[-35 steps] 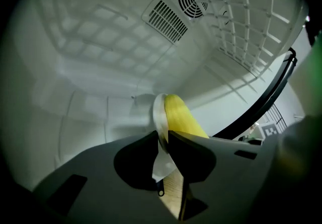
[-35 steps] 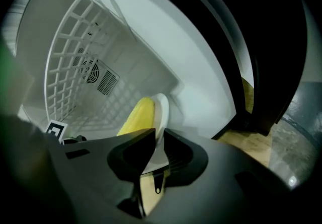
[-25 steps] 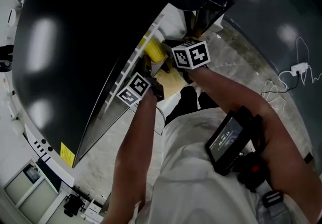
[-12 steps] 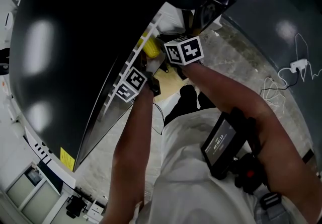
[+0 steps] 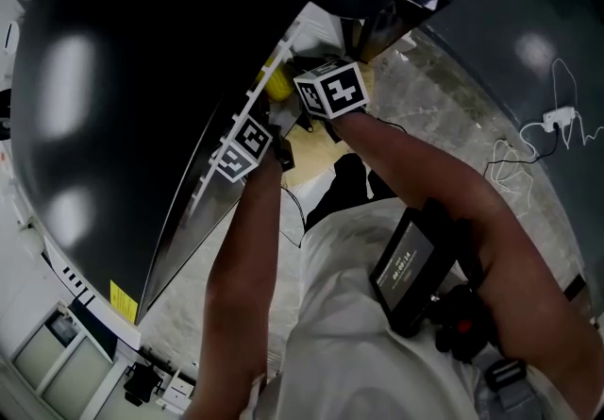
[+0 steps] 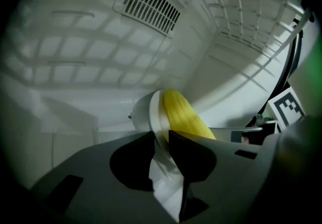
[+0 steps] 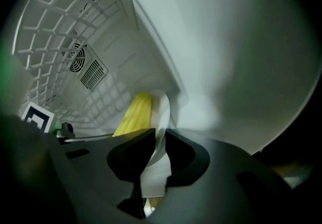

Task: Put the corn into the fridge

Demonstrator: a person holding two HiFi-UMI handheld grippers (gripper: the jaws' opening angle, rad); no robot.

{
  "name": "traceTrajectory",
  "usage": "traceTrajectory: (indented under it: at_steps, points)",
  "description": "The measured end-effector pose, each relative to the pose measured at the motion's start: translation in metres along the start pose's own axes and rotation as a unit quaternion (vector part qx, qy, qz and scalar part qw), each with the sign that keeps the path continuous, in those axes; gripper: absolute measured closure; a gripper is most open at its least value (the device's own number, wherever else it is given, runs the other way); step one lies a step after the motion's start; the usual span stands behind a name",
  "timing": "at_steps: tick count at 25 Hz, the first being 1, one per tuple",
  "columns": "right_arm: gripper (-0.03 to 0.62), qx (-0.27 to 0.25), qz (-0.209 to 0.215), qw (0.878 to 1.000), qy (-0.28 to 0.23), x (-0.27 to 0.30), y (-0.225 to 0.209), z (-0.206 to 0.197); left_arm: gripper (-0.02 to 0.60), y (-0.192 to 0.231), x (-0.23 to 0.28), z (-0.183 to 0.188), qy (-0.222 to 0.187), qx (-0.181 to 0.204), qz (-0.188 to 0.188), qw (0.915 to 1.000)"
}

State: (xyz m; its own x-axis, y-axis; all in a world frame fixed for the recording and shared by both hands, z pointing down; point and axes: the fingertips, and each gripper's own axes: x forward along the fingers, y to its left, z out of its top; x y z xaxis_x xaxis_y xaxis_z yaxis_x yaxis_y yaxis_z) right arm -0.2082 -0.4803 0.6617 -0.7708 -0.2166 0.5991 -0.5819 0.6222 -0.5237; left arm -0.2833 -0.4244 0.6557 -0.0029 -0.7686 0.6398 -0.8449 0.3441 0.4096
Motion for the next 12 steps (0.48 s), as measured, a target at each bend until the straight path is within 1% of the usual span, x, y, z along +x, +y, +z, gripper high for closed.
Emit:
traceTrajectory:
  at_steps: [6,12]
  points:
    - [0.543,-0.026,-0.005,1.0,0.004,0.0018,0.0027,0.0009,0.506,0.0003,-0.0004,0.0039,0.005,0.033,0.009,0.9994]
    - [0.542,-0.038,-0.005,0.999,0.003,0.0023,0.0037,0.0002,0.505,0.0011,-0.0024,0.0041,0.003,0.031,0.006,0.9995]
